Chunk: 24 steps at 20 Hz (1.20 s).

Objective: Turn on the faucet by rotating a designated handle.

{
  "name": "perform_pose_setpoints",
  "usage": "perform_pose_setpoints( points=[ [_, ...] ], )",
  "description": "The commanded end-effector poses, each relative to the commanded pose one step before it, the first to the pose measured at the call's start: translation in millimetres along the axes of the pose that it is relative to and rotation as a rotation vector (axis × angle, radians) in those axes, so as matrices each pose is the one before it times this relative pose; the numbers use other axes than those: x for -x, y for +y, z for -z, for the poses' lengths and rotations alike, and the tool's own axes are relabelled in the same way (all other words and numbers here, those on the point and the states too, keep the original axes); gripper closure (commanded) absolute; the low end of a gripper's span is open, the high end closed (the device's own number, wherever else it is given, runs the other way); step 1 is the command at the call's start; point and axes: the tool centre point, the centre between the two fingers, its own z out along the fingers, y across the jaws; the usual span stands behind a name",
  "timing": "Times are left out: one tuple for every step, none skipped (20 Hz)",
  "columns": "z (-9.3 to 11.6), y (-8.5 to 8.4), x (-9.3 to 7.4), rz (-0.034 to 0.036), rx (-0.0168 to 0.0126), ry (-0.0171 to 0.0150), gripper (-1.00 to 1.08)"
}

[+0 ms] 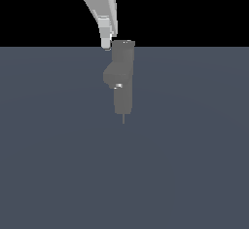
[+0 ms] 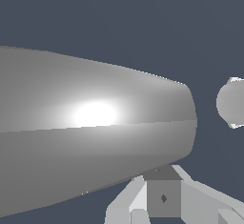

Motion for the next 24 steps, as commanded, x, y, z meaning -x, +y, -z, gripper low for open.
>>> perform_pose_setpoints(
  points=[
    [2.56,-2.86,-37.66,-0.04057,-0.01005,-0.00588,1.08],
    [0.21,0.24,-6.8,-0.00053,-0.00036,-0.00027,1.08],
    [0.25,0.26,-6.88,-0.00064,-0.00044,-0.00032,1.08],
    [0.22,0.22,-6.81,-0.00053,-0.00036,-0.00026,1.08],
    [0.26,0.23,-6.87,-0.00064,-0.00045,-0.00032,1.08],
    [0.26,0.21,-6.86,-0.00064,-0.00046,-0.00031,1.08],
    [0.24,0.14,-6.76,-0.00052,-0.00039,-0.00025,1.08],
    [0.0,0.0,0.0,0.0,0.0,0.0,1.08],
    [-2.72,1.35,21.54,0.02949,0.00658,0.00465,1.08],
    [0.08,-2.18,-2.84,-0.00081,-0.00021,-0.00009,1.08],
    [0.08,-2.15,-2.81,-0.00081,-0.00021,-0.00009,1.08],
    [0.08,-2.13,-2.78,-0.00081,-0.00021,-0.0001,1.08],
    [0.08,-2.11,-2.75,-0.00081,-0.00021,-0.0001,1.08],
    [0.08,-2.08,-2.73,-0.00081,-0.00021,-0.0001,1.08],
    [0.08,-2.06,-2.7,-0.00081,-0.00021,-0.0001,1.08],
    [0.08,-2.04,-2.68,-0.00081,-0.00021,-0.0001,1.08],
    [0.08,-2.02,-2.65,-0.00081,-0.00021,-0.0001,1.08],
    [0.08,-1.99,-2.63,-0.00081,-0.00021,-0.00011,1.08],
    [0.06,-1.99,-2.54,-0.00066,-0.00017,-0.00009,1.08],
    [0.08,-1.95,-2.59,-0.00081,-0.0002,-0.00011,1.08],
    [0.08,-1.93,-2.56,-0.00081,-0.0002,-0.00011,1.08],
    [0.06,-1.94,-2.47,-0.00066,-0.00016,-0.00009,1.08],
    [0.08,-1.9,-2.52,-0.00081,-0.0002,-0.00012,1.08],
    [0.06,-1.9,-2.44,-0.00066,-0.00016,-0.0001,1.08]
  ],
)
